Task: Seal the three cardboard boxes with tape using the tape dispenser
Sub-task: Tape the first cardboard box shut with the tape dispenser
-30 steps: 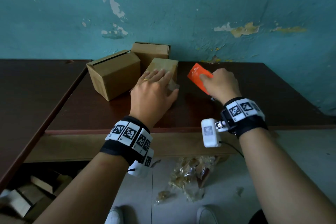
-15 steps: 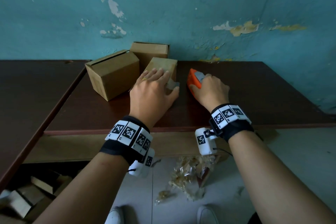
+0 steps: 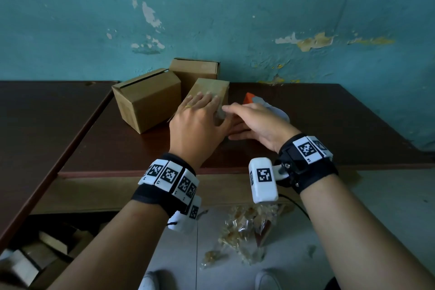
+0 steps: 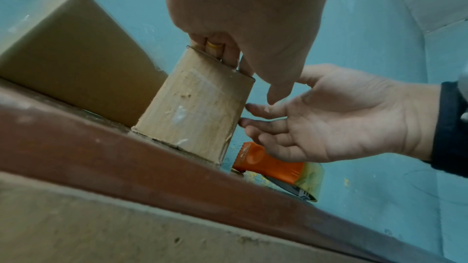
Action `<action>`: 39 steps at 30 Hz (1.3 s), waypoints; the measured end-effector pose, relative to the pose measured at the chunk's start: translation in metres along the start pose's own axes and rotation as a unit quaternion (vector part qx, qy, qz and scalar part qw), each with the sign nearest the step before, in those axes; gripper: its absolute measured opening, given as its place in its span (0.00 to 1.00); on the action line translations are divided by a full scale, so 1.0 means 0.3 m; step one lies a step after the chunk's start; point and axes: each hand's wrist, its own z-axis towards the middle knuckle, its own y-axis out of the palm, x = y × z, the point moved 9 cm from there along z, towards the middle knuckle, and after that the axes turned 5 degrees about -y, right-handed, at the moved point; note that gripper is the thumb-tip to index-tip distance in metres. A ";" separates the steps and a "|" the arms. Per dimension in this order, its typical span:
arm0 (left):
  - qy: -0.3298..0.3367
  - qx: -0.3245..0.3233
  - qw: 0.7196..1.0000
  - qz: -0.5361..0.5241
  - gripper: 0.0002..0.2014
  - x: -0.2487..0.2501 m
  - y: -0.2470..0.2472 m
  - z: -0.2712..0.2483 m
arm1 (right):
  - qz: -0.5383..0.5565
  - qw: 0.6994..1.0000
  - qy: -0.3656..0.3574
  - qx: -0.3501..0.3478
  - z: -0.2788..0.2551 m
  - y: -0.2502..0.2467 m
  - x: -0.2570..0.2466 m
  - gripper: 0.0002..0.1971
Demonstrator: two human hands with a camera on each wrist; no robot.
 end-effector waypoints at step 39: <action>0.035 -0.093 0.994 -0.041 0.17 -0.006 0.015 0.022 | 0.066 0.997 -0.024 0.013 0.048 -0.021 0.017 0.06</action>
